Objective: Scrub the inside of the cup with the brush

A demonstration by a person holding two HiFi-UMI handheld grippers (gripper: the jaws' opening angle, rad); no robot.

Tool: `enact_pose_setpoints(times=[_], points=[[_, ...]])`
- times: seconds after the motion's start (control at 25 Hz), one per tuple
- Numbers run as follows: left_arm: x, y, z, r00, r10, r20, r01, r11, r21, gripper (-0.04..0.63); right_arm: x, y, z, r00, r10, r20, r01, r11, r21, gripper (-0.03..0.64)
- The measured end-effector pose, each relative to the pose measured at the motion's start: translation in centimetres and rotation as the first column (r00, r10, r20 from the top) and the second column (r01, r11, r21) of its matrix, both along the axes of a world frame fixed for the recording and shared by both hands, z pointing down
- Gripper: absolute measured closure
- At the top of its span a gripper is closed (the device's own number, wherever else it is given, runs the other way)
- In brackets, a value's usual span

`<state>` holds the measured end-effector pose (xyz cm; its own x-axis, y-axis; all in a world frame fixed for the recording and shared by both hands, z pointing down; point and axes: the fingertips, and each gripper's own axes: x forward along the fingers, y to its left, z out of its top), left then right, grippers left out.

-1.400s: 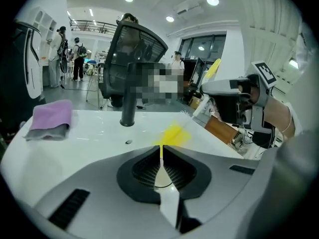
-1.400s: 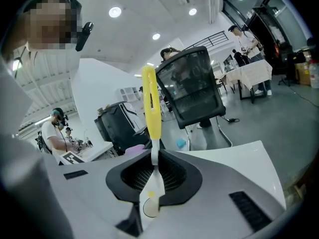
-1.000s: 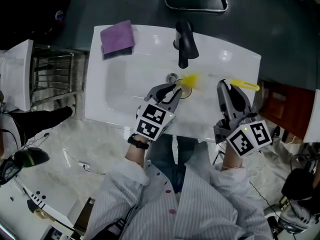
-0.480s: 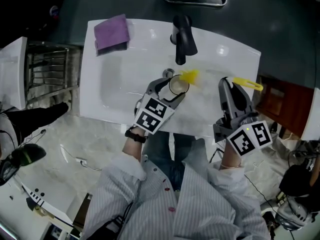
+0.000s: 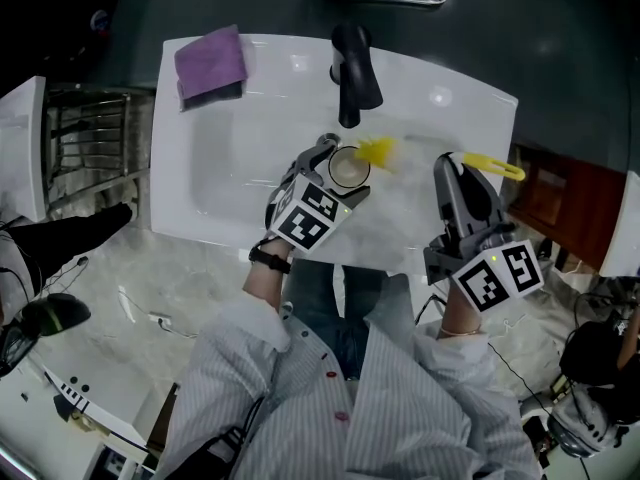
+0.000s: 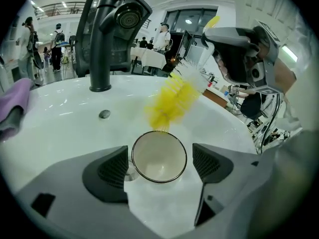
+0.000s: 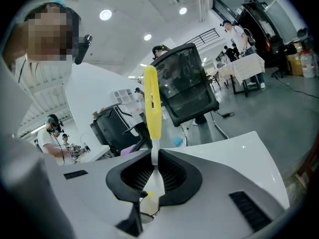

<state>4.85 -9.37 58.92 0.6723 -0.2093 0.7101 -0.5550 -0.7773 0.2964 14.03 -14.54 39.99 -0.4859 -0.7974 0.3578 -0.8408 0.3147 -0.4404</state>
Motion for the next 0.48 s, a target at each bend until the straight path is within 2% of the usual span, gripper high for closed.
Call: enact_pose_setpoints(times=[0.28,0.48], points=[[1.0,-0.1,1.5,0.997,0.065,0.042,-0.064,0.998,-0.025,0.199,-0.1,-0.2,-0.5,1.0,-0.025,0.016,0.025,1.0,0.008,0.56],[1.1,0.0,2.4,0.991,0.102,0.084,-0.101,0.995,-0.014,0.199,-0.5,-0.1,-0.4,0.999,-0.039,0.027,0.039,0.999,0.009,0.56]])
